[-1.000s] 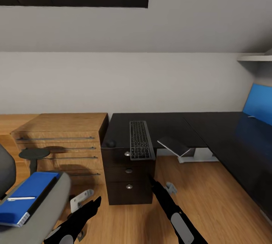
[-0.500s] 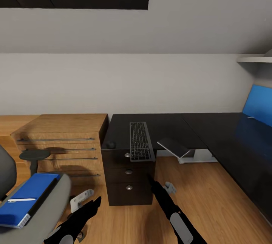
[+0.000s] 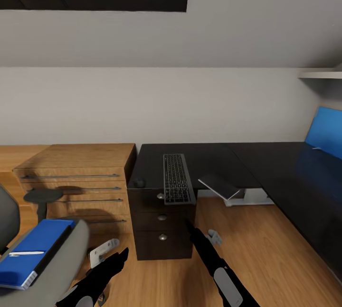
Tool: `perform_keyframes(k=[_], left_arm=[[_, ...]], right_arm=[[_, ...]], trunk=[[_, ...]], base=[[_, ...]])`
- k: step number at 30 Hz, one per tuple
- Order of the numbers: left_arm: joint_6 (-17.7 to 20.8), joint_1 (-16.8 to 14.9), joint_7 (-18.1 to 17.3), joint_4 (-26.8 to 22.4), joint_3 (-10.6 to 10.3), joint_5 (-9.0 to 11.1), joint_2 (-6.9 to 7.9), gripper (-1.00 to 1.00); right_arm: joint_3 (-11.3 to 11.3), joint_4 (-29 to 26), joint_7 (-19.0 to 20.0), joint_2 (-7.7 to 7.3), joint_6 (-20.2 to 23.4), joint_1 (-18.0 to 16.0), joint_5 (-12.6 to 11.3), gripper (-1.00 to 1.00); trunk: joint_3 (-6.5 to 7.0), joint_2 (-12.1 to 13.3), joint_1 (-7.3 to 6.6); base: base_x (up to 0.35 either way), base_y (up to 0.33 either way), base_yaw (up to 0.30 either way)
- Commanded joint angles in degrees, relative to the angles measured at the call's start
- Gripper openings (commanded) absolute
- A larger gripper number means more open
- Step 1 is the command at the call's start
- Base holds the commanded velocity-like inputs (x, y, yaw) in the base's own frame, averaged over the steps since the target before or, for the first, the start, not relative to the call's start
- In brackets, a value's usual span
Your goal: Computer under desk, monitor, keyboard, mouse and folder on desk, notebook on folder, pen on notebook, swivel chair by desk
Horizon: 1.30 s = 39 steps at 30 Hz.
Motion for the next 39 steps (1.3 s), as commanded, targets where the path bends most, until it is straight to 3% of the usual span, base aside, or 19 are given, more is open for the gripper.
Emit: perform_keyframes(k=[1,17,29,39], left_arm=[[0.0,-0.02,0.5,-0.08,-0.48,0.47,0.07,1.0],[0.14,-0.02,0.49,0.43,-1.25,0.47,0.18,1.0],[-0.04,-0.02,0.56,0.62,-1.25,0.45,0.18,1.0],[-0.03,-0.02,0.55,0.63,-1.26,0.44,0.18,1.0]], right_arm=[[0.25,0.1,0.15,-0.02,-0.27,-0.04,-0.53,1.0],[0.29,0.13,0.1,0.0,-0.21,-0.04,-0.51,1.0],[0.29,0.13,0.09,-0.02,-0.14,-0.04,-0.53,1.0],[0.29,0.13,0.09,-0.07,-0.12,-0.04,-0.53,1.0]], trunk=[[-0.04,-0.02,0.02],[-0.04,-0.02,0.02],[2.11,4.8,-2.61],[2.11,4.8,-2.61]], base=[[0.241,0.117,0.0],[0.068,0.032,0.0],[0.003,0.002,0.0],[0.0,0.0,0.0]])
